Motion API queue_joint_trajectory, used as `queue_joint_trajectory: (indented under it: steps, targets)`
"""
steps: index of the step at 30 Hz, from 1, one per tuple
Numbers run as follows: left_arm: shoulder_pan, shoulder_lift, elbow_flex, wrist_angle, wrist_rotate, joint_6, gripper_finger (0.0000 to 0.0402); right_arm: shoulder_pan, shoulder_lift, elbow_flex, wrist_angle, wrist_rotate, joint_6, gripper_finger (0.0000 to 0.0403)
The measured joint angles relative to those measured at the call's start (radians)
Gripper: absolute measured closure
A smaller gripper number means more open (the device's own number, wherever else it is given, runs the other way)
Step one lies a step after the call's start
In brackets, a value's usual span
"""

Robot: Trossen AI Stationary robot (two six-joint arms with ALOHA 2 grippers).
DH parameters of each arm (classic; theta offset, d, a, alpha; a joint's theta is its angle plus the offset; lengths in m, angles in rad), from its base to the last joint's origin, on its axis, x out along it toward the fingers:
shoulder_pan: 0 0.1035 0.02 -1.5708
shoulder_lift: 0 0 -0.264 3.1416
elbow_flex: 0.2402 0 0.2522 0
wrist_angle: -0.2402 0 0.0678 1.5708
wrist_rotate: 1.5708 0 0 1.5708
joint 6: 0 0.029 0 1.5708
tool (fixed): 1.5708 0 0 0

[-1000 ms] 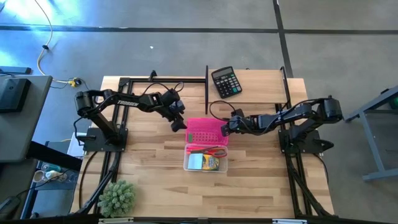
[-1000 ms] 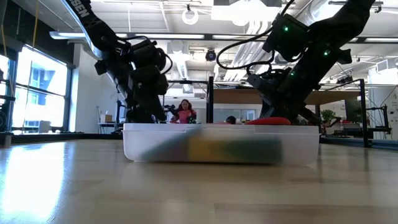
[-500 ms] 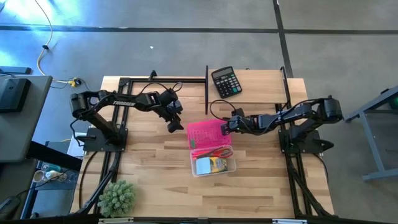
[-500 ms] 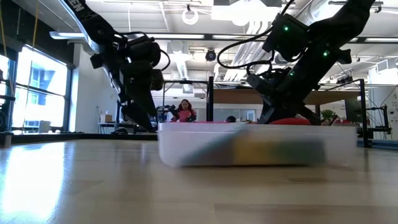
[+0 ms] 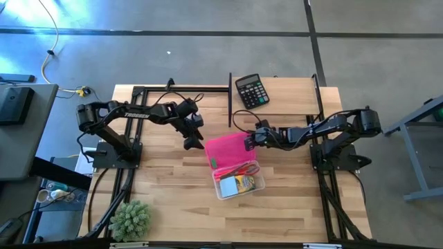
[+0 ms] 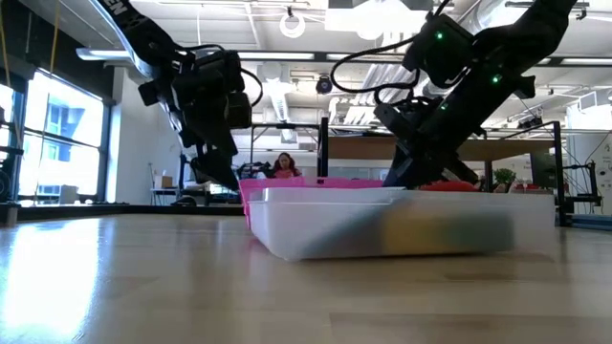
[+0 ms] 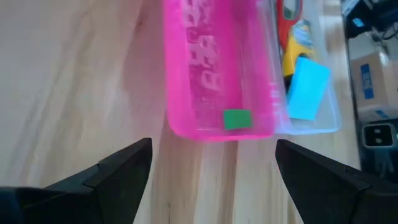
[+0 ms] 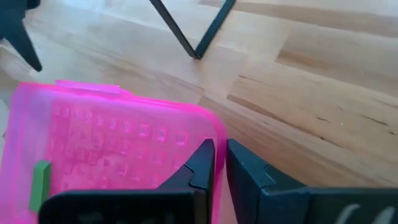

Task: Pack school essentials
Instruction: Close the pink supply box

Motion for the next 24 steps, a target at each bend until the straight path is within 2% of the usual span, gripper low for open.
queue_joint_trajectory:
  steps: [14,24]
  targets:
    - [-0.005,0.0,0.0,0.04,-0.013,-0.07,0.0072,0.0,0.0,0.0,0.089,0.003,-0.092,0.0397]
    - [-0.079,0.0,-0.001,0.122,0.021,-0.134,0.0072,0.0,0.0,0.0,0.112,0.015,-0.088,0.0396]
